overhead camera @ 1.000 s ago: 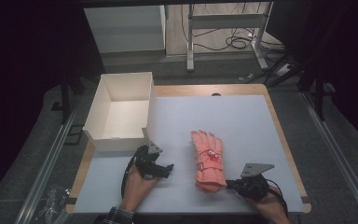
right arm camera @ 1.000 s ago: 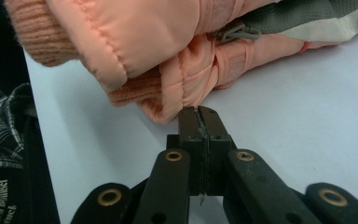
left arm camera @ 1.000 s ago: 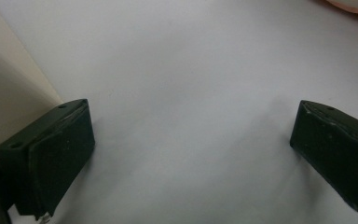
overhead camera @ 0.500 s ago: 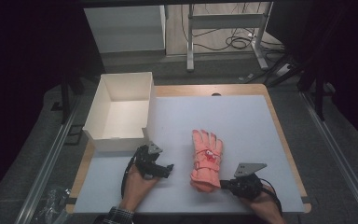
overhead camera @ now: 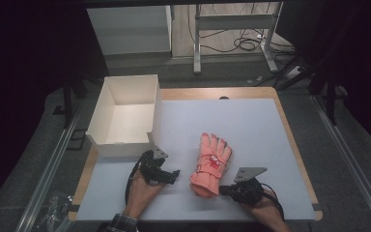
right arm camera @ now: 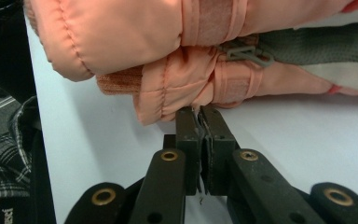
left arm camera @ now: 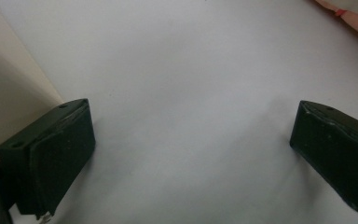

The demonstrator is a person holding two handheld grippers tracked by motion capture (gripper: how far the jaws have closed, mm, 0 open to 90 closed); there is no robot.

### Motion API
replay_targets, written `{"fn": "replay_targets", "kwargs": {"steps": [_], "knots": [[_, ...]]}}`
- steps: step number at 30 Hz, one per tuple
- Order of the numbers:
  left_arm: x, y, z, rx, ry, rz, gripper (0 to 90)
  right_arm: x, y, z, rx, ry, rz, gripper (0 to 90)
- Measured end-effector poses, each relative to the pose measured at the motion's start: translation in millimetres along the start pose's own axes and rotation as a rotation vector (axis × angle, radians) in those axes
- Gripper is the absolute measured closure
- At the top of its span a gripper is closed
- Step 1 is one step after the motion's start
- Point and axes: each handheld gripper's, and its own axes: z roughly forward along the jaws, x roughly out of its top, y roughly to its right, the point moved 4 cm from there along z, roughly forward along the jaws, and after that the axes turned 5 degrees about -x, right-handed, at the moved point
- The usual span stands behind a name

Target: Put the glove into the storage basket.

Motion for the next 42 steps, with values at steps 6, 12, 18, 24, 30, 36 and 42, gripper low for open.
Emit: {"fn": "replay_targets", "kwargs": {"steps": [6,12,18,24,30,36,42], "knots": [[-2.0,-2.0,-3.4,-0.004,0.008,0.0,3.4,5.7,-3.0,7.2,0.006,-0.002,0.0,85.5],[-8.0,-11.5,-10.9,0.003,0.003,-0.017,3.2,12.6,-6.6,16.0,0.007,-0.002,-0.003,85.3],[-12.5,-15.8,-14.7,0.008,0.001,-0.012,3.3,22.5,-11.9,28.4,0.006,-0.001,-0.016,85.5],[-15.6,-18.1,-15.8,0.002,0.007,-0.009,2.3,34.0,-16.7,42.9,0.0,-0.002,-0.023,85.6],[-15.7,-18.0,-15.6,0.002,0.005,-0.008,1.9,34.7,-17.9,43.8,0.0,0.001,-0.026,84.6],[-15.9,-18.1,-16.5,-0.002,0.012,-0.013,2.8,31.5,-16.5,38.2,-0.018,0.0,-0.04,80.2],[-13.6,-15.7,-22.3,-0.058,0.008,-0.015,3.2,24.4,0.6,24.3,-0.083,0.011,-0.03,76.8]]}}
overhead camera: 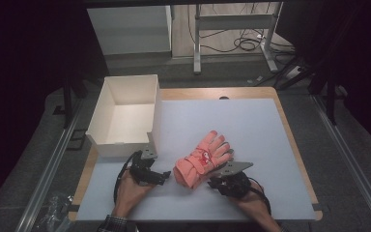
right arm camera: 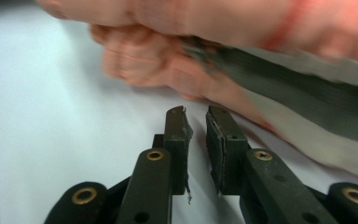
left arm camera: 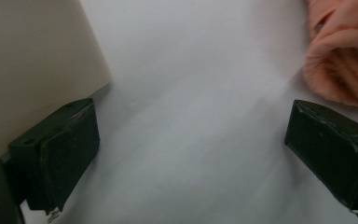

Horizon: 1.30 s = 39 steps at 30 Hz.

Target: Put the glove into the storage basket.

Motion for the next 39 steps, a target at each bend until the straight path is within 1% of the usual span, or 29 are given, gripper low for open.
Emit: {"fn": "replay_targets", "kwargs": {"steps": [3,7,11,14,15,16,18,22,23,25,26,29,31,32,33,35,38,39], "knots": [[3.2,3.8,-3.9,-0.011,0.002,0.013,3.1,-5.1,9.6,-6.9,-0.042,0.002,0.006,75.0],[7.9,9.0,-10.1,-0.033,0.019,0.023,3.0,-11.8,21.9,-16.5,-0.093,0.005,0.013,71.8],[10.8,11.5,-15.1,-0.044,0.022,0.028,3.0,-17.2,33.4,-24.4,-0.133,0.007,0.02,68.1],[14.1,12.9,-18.8,-0.053,0.02,0.032,3.0,-21.3,43.4,-29.6,-0.159,0.005,0.043,64.8],[15.4,13.4,-20.1,-0.055,0.021,0.034,3.0,-22.6,46.8,-31.1,-0.165,0.003,0.051,63.4],[17.2,13.6,-22.1,-0.058,0.021,0.045,3.0,-23.9,50.1,-32.5,-0.175,0.001,0.06,62.1],[20.1,14.1,-25.8,-0.062,0.023,0.042,3.0,-27.0,57.1,-35.6,-0.197,0.001,0.071,58.5],[28.7,13.8,-35.5,-0.082,0.035,0.041,3.4,-32.3,68.5,-40.5,-0.235,-0.005,0.08,51.2],[30.6,14.0,-37.3,-0.083,0.037,0.043,3.5,-33.6,71.9,-42.4,-0.244,-0.003,0.087,48.7],[36.1,15.4,-41.8,-0.088,0.038,0.05,3.6,-35.3,76.8,-45.1,-0.261,-0.007,0.088,45.5],[38.9,16.4,-43.7,-0.092,0.039,0.051,3.7,-36.4,79.4,-46.2,-0.267,-0.007,0.092,43.4],[47.4,22.9,-47.7,-0.11,0.042,0.063,3.8,-38.4,86.9,-49.2,-0.272,-0.001,0.128,39.1],[51.6,27.8,-49.0,-0.121,0.042,0.074,3.8,-39.6,90.7,-50.9,-0.295,-0.003,0.127,35.7],[54.5,31.7,-49.3,-0.131,0.045,0.082,3.7,-40.2,91.7,-51.0,-0.298,-0.01,0.126,33.9],[56.2,34.0,-49.6,-0.137,0.044,0.087,3.7,-40.9,93.2,-50.3,-0.295,-0.022,0.134,31.8],[60.6,40.0,-49.1,-0.146,0.041,0.097,3.4,-40.8,93.4,-50.1,-0.289,-0.021,0.139,30.4],[66.7,48.7,-45.8,-0.154,0.027,0.12,2.4,-40.9,92.2,-49.2,-0.295,-0.032,0.121,28.8],[68.5,52.0,-44.0,-0.161,0.025,0.124,2.0,-41.0,92.3,-49.1,-0.292,-0.03,0.123,28.6]]}}
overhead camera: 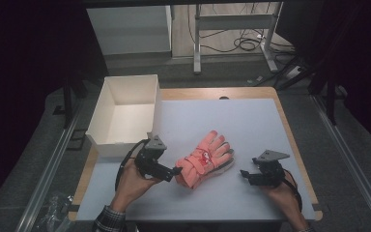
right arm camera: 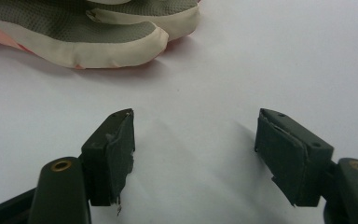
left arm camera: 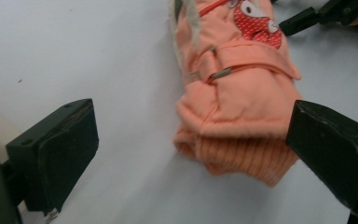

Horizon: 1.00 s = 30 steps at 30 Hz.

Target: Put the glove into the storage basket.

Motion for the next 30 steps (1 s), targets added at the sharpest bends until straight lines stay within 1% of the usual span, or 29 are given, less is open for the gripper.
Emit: {"fn": "replay_targets", "kwargs": {"steps": [1,2,3,4,6,7,8,9,12,15,18,20,28,30], "knots": [[1.9,2.3,2.0,-0.006,-0.005,0.01,1.6,-0.1,0.1,0.1,0.003,0.001,0.002,28.2],[4.2,5.9,5.4,-0.01,-0.007,0.013,1.3,-0.2,0.0,0.2,0.004,0.001,0.001,28.0],[4.2,5.9,5.4,-0.01,-0.007,0.013,1.0,-0.3,-0.2,0.2,0.003,0.001,0.0,27.9],[6.7,10.9,10.5,-0.013,-0.021,0.028,0.7,-0.3,-0.3,0.2,0.003,0.002,0.001,27.9],[8.6,15.1,15.4,-0.018,-0.021,0.03,0.5,-0.4,-0.3,0.3,0.003,0.003,0.001,27.9],[9.3,16.4,17.7,-0.019,-0.027,0.044,0.5,-0.5,-0.2,0.3,0.003,0.003,0.002,27.9],[10.1,18.5,20.9,-0.018,-0.025,0.041,0.4,-0.5,-0.2,0.3,0.004,0.004,0.002,27.9],[11.0,19.7,24.6,-0.017,-0.029,0.048,0.4,-0.6,-0.2,0.3,0.004,0.004,0.003,27.9],[12.7,23.3,32.6,-0.02,-0.042,0.05,0.2,-0.7,-0.2,0.2,0.004,0.004,0.003,27.9],[14.1,26.1,42.9,-0.007,-0.064,0.066,0.0,-0.8,-0.2,0.2,0.003,0.004,0.003,27.9],[13.0,27.1,52.6,0.008,-0.087,0.077,0.0,-0.9,-0.2,0.2,0.003,0.005,0.002,27.9],[11.5,27.2,58.9,0.008,-0.096,0.074,0.0,-0.9,-0.2,0.2,0.003,0.005,0.002,27.9],[4.4,24.5,82.7,0.036,-0.161,0.075,0.0,-1.0,-0.2,0.2,0.003,0.006,0.001,27.9],[2.8,24.0,87.3,0.034,-0.173,0.073,0.0,-1.0,-0.3,0.2,0.002,0.006,0.001,27.9]]}}
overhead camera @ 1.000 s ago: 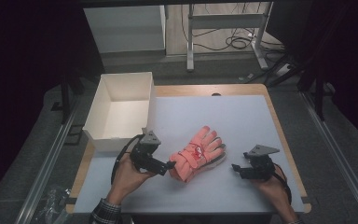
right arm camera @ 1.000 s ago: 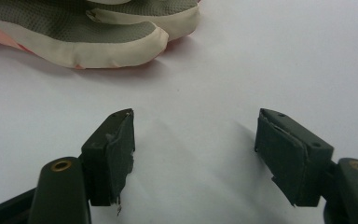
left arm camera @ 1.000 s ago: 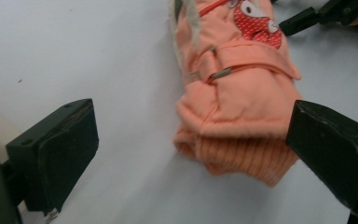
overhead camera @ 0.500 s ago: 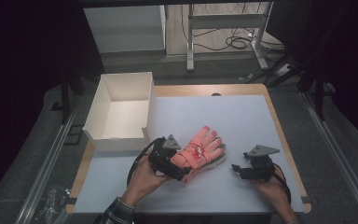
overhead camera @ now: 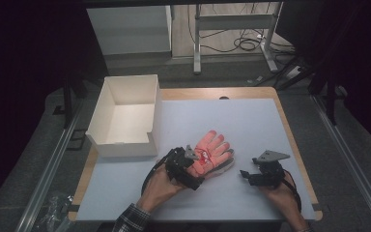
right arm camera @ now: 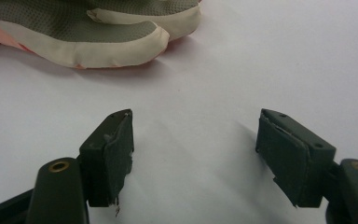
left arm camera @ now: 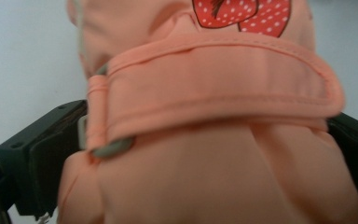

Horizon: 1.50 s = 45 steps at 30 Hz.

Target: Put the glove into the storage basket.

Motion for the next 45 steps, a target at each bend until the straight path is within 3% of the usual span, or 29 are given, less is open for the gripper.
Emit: {"fn": "replay_targets", "kwargs": {"steps": [10,13,18,20,24,30,37,45], "knots": [[-3.6,2.9,22.3,0.016,-0.099,-0.005,0.1,-0.1,-0.1,0.0,-0.001,0.0,-0.001,27.9],[-4.5,4.2,24.9,0.01,-0.12,0.0,3.7,-0.1,-0.2,0.0,0.0,0.0,0.0,27.9],[-2.2,5.2,19.7,0.01,-0.138,-0.029,19.5,-0.1,-0.2,0.0,0.0,0.001,0.0,27.9],[-0.6,5.7,16.0,0.014,-0.153,-0.012,28.3,-0.1,-0.3,0.0,-0.001,0.001,0.0,27.9],[0.9,6.1,11.8,0.007,-0.146,-0.006,37.8,-0.1,-0.2,0.0,-0.001,0.001,-0.001,27.9],[3.5,1.2,5.8,-0.031,-0.126,-0.018,39.3,-0.1,-0.2,0.0,0.0,0.001,0.0,27.9],[13.0,-6.5,-7.6,-0.01,-0.085,-0.051,39.6,-0.1,-0.3,0.0,0.0,0.001,0.001,27.9],[28.9,-16.4,-21.6,0.024,-0.07,-0.054,39.1,-0.1,-0.3,0.0,-0.001,0.001,0.0,27.9]]}}
